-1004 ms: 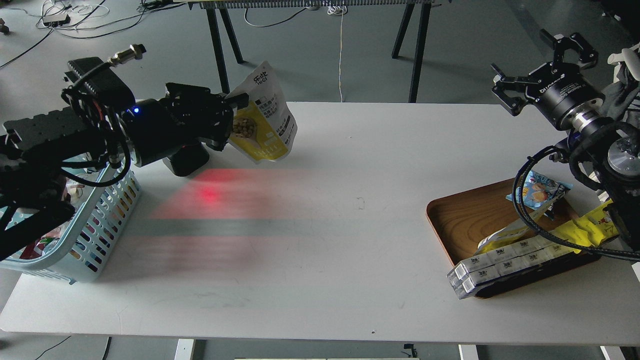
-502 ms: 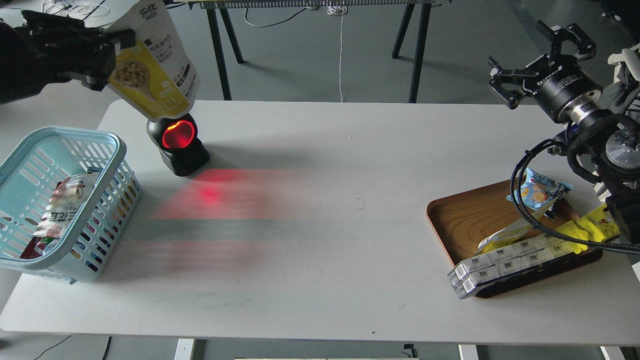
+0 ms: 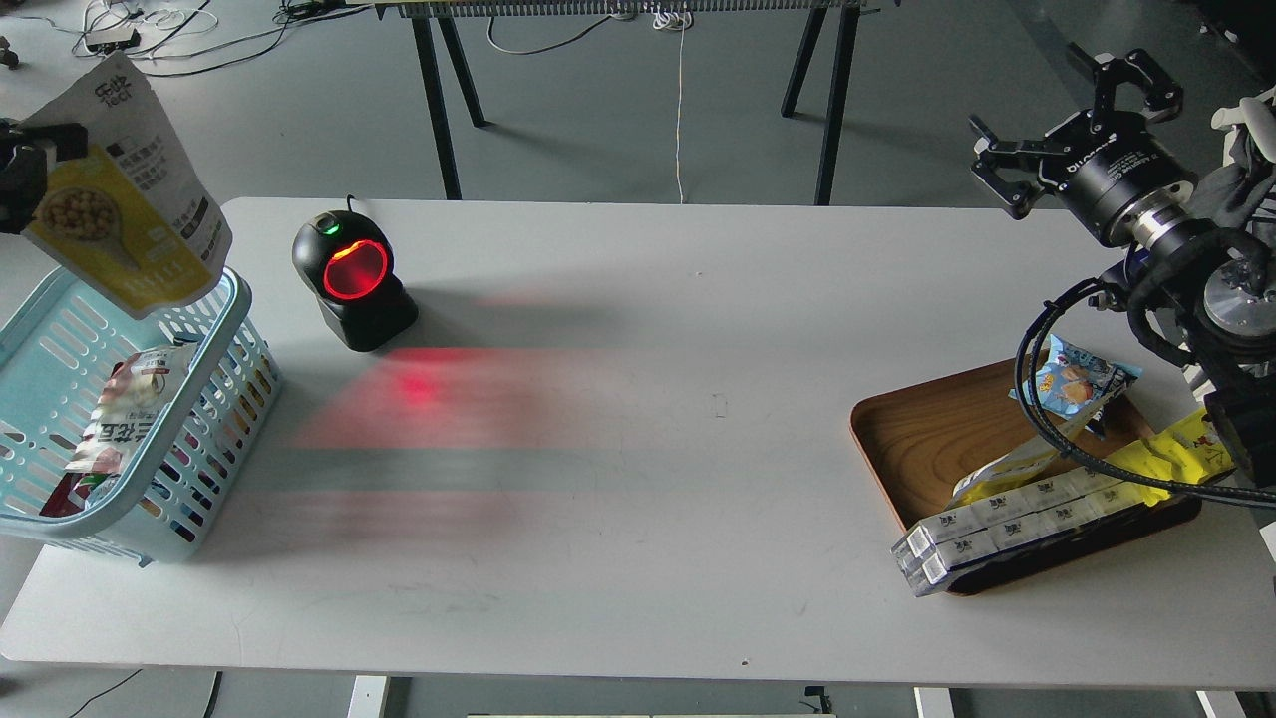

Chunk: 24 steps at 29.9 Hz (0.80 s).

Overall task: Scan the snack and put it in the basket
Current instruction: 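Lift the packet over the blue basket and drop it in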

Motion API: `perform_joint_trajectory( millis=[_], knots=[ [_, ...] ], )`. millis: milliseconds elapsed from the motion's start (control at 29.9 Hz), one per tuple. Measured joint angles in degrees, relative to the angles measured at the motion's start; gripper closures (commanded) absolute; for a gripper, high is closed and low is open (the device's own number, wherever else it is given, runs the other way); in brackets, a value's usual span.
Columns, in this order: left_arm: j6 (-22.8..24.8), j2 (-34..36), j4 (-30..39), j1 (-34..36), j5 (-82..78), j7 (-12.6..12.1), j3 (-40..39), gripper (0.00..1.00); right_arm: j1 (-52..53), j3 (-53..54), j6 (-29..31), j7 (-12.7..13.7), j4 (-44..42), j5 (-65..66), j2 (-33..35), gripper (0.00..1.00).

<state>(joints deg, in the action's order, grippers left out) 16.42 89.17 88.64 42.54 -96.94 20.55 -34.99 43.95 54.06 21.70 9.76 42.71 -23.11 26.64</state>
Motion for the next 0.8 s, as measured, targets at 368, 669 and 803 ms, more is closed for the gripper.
perform_joint_trajectory(
  millis=[368,669,803],
  knots=[
    [-6.04,2.32,-5.36,0.00,-0.01,-0.05,10.66,0.99,0.00,-0.01,0.01,0.00,0.02,0.00,-0.01,0.04],
    [-10.58,3.33,-7.14,0.00,0.07,-0.06,19.19,0.99,0.00,-0.01,0.01,0.00,0.10,0.08,-0.06,0.04],
    [-13.10,3.32,-8.19,0.00,0.09,-0.06,23.18,0.99,0.00,-0.05,0.01,0.00,0.03,0.22,-0.51,0.04]
  ],
)
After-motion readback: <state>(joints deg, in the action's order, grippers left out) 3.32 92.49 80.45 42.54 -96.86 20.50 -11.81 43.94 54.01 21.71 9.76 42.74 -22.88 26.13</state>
